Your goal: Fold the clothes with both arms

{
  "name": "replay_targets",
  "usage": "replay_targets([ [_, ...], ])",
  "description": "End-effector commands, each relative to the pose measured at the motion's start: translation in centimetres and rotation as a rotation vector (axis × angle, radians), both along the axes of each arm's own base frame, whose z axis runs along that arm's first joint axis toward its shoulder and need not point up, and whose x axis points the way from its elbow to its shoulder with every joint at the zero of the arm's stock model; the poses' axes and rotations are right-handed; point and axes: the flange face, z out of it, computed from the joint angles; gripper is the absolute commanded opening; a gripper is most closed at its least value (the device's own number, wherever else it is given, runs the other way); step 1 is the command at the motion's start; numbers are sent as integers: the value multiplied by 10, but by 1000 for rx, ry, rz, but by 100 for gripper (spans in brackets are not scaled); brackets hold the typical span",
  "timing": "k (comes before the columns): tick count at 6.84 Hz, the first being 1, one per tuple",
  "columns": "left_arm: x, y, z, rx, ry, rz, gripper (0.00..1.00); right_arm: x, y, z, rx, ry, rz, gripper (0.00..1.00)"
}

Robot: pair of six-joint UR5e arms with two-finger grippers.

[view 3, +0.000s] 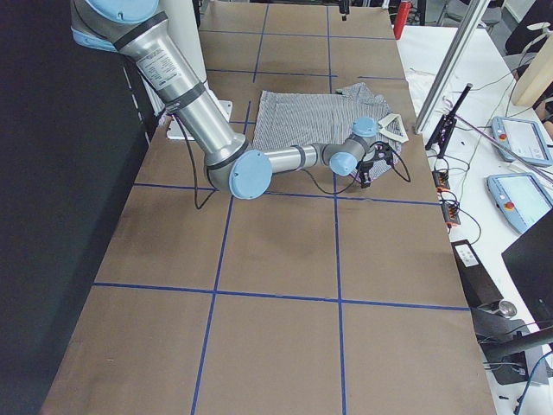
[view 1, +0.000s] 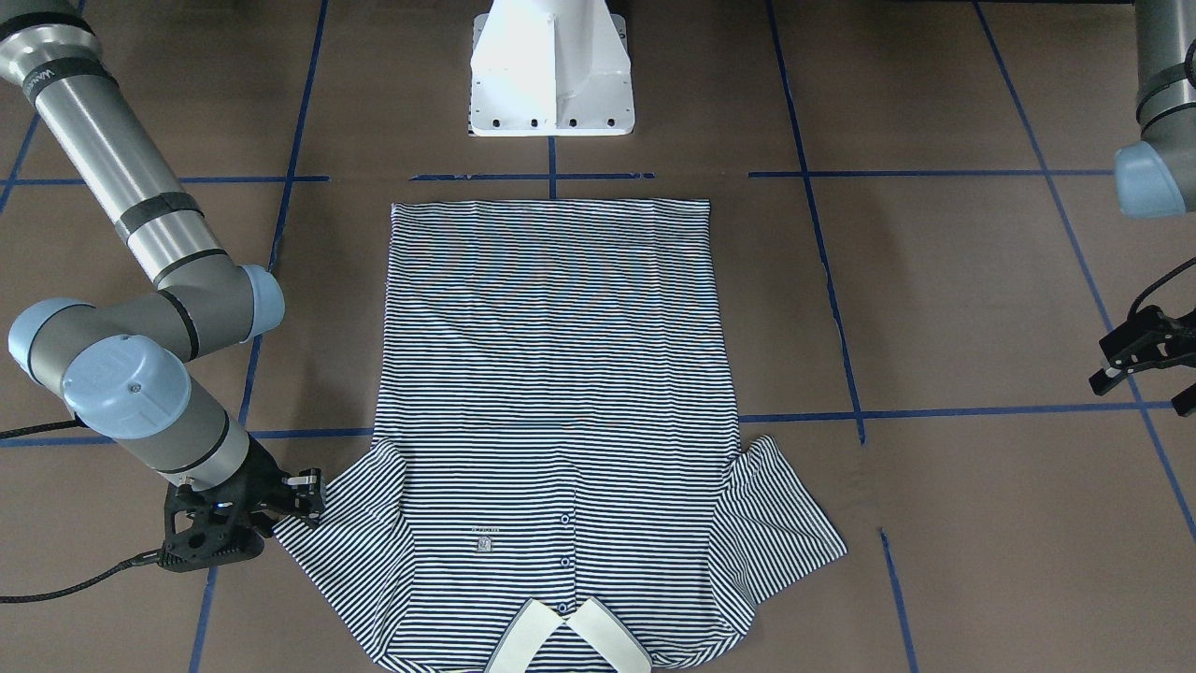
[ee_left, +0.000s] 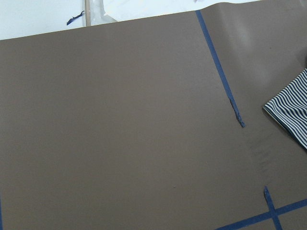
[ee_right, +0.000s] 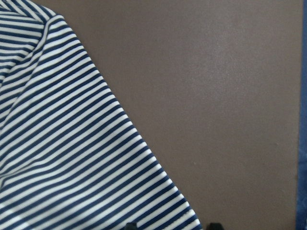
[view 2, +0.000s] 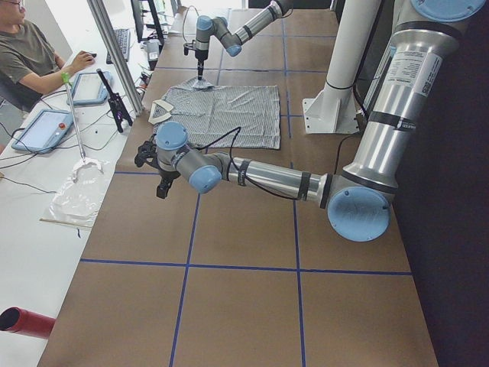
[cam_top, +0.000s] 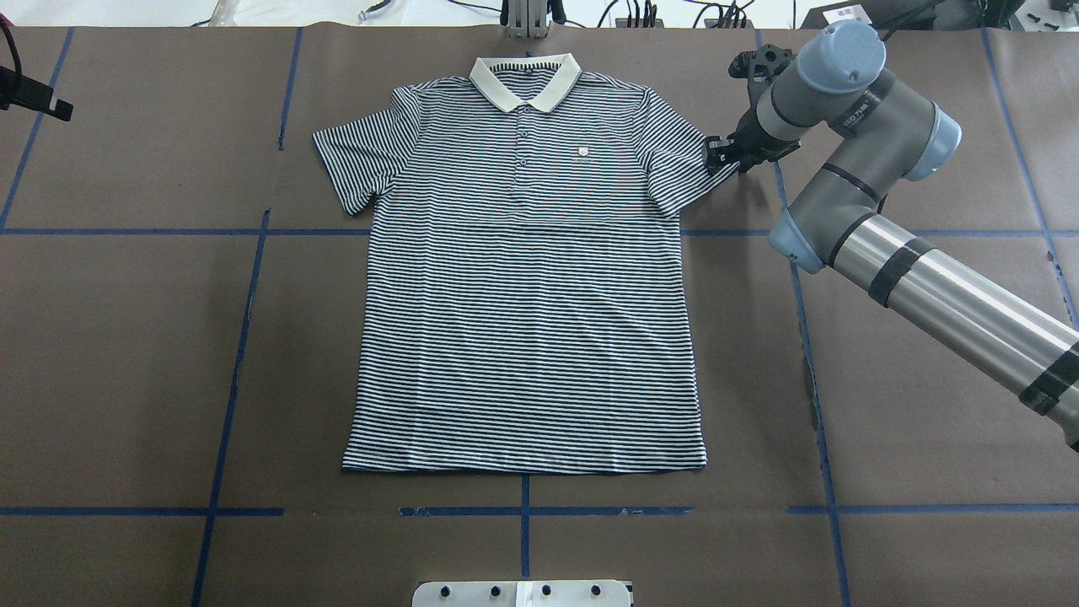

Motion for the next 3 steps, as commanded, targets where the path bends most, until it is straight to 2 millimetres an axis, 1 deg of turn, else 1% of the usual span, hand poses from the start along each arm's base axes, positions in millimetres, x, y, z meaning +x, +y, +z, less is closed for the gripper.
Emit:
replay_targets([
  [1,0,0,1,-2,0,0,100,-2,-9,-24,-1,-1,5,0],
  [3,0,0,3,-5,-1,0,100,-5,-12,-46,16,-17,5,0],
])
